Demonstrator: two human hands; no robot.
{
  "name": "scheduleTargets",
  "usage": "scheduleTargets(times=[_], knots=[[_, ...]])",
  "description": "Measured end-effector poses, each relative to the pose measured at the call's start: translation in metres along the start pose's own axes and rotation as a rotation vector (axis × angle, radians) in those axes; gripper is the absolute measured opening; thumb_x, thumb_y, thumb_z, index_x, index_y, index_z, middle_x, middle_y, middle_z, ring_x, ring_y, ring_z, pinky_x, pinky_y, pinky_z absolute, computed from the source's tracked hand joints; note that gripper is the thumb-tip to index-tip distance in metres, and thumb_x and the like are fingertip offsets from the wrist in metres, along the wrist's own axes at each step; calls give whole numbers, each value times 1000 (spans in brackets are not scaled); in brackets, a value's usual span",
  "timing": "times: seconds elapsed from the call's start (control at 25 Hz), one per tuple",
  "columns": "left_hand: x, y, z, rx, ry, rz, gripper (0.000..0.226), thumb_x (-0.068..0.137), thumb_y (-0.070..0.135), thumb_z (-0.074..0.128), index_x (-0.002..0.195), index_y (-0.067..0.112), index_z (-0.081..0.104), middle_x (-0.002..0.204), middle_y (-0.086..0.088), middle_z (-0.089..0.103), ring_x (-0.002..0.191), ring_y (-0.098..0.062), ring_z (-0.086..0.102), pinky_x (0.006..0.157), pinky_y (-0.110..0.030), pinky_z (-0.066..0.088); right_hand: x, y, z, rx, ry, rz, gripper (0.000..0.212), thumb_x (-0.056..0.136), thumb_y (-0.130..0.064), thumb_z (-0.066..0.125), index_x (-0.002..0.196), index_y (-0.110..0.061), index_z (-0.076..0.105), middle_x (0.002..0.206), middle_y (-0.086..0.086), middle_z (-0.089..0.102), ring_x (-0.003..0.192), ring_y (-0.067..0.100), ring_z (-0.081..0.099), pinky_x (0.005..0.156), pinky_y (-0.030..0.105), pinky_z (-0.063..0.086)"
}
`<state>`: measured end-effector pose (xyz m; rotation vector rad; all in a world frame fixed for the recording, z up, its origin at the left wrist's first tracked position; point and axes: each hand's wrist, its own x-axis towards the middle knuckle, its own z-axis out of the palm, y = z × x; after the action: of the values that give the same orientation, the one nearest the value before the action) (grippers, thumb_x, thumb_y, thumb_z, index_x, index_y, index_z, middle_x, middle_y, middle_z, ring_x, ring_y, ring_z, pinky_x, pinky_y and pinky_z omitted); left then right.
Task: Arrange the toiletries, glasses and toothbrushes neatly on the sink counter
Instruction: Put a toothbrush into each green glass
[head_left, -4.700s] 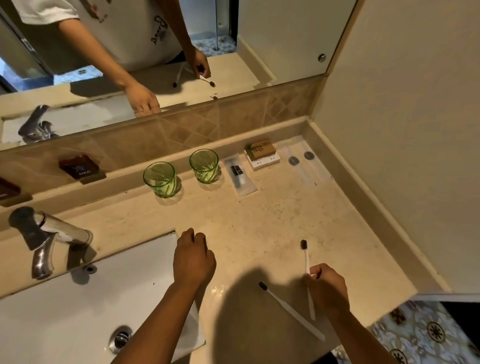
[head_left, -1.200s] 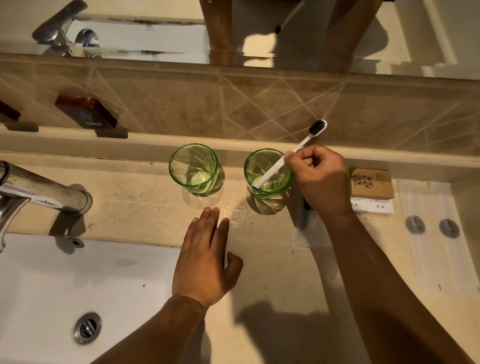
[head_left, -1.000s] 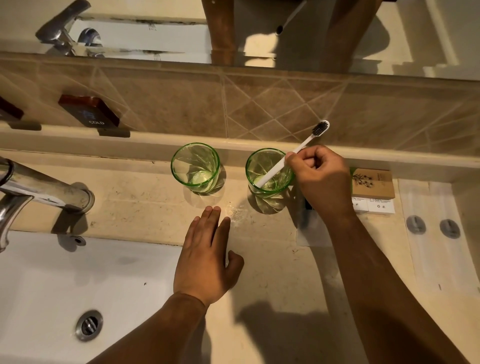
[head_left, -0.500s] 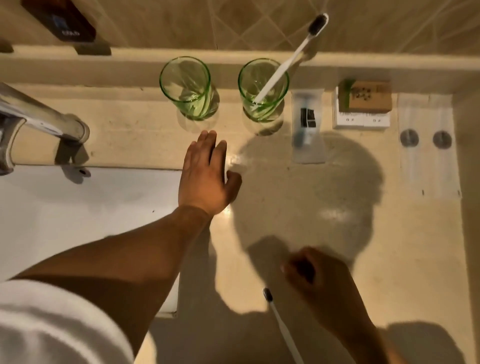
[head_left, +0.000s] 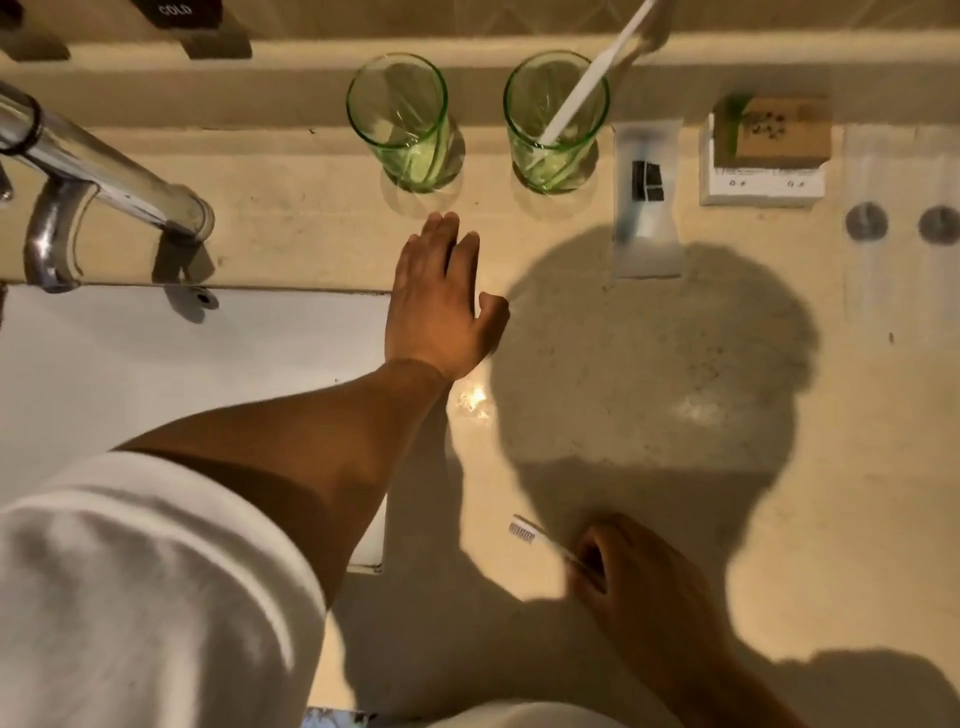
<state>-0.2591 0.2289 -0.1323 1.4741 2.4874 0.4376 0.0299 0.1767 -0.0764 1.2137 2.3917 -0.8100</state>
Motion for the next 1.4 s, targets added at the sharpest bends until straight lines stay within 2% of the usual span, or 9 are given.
scheduleTargets(times=[0.08,0.2,0.28,0.52,0.64,0.76,0.96,1.16,1.4], knots=[[0,-1,1,7,10,10,66,86,35,55,143,2,49,158,-21,39,151,-37,28,125,-50,19,26,0,-17,145,84,30,21,80,-35,78,76,-28,60,67,-8,64,60,11,65,53,32,55],[3,-4,3,16,12,17,67,85,35,59,142,3,51,157,-22,41,150,-38,30,122,-53,25,81,-18,-68,605,206,111,16,82,-29,82,81,-29,65,67,-13,69,59,0,65,53,10,49],[3,-5,2,9,10,5,68,84,37,61,143,5,50,158,-20,40,151,-36,29,121,-52,27,112,-41,-111,870,277,101,12,80,-22,83,81,-23,71,70,-16,71,58,-5,64,51,4,44],[2,-1,3,19,2,-58,71,85,41,59,149,14,45,162,-10,36,152,-24,19,123,-47,30,185,-121,-207,1133,405,-332,8,84,-25,76,86,-18,72,67,-3,68,59,6,61,58,18,50],[5,-1,3,44,-16,-71,69,87,45,53,149,17,48,162,-5,36,153,-19,17,123,-45,29,217,-137,-226,1225,479,-392,19,87,-23,75,89,-6,68,65,10,69,55,18,64,52,27,54],[5,-1,5,113,-44,-34,69,88,45,47,150,14,47,163,-9,35,156,-23,19,125,-43,22,236,-144,-219,1221,522,-351,19,86,-20,78,89,-5,66,72,15,73,62,28,73,59,38,62],[5,-5,10,37,39,4,66,80,34,56,141,9,56,158,-14,43,153,-26,29,122,-48,30,270,-159,-190,1063,578,-281,17,84,-23,80,80,-14,67,66,5,71,63,22,73,63,39,62],[5,-6,13,-13,69,-10,67,76,32,60,139,8,56,155,-14,47,152,-25,32,122,-48,29,295,-165,-170,685,643,-331,26,81,-33,79,72,-15,64,58,-4,62,59,17,59,70,43,55],[5,-6,12,23,35,-12,70,79,34,58,145,11,51,161,-11,38,154,-23,25,125,-45,25,305,-160,-183,750,489,-164,23,79,-35,80,71,-18,67,53,-4,63,57,16,62,68,39,57]])
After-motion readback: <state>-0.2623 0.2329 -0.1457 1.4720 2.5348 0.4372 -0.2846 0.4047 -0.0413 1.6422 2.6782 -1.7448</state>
